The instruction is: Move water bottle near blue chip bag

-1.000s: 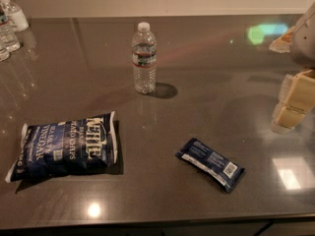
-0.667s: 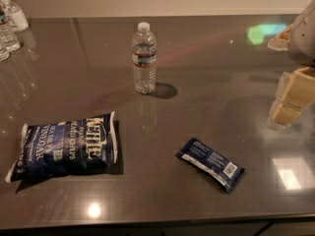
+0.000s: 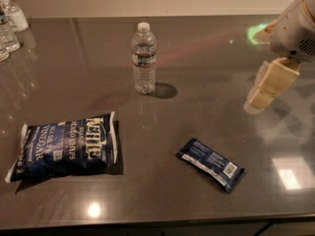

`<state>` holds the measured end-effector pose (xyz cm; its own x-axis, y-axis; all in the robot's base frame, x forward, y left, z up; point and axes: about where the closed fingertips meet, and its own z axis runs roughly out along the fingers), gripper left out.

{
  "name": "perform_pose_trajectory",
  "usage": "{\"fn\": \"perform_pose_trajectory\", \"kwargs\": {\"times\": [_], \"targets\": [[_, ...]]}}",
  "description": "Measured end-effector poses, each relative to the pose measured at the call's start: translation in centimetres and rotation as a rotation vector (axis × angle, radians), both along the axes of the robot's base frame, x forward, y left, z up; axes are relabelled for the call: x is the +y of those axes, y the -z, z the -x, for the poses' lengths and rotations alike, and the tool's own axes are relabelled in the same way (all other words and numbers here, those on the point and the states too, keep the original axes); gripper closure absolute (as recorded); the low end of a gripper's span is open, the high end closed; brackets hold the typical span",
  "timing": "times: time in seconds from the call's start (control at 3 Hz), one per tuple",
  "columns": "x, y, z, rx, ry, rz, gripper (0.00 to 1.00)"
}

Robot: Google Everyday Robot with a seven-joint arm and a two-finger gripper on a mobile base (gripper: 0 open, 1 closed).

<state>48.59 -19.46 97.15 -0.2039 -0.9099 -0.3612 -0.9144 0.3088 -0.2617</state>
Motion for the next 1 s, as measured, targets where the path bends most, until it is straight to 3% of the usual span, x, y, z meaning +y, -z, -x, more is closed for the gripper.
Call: {"fn": "perform_pose_trajectory", "kwargs": {"times": [0.33, 1.0], "targets": [[1.1, 0.7, -2.5, -0.022, 0.01, -0.086, 0.0], [5.7, 1.7, -8.5, -0.057, 0.016, -0.257, 0.0]]}}
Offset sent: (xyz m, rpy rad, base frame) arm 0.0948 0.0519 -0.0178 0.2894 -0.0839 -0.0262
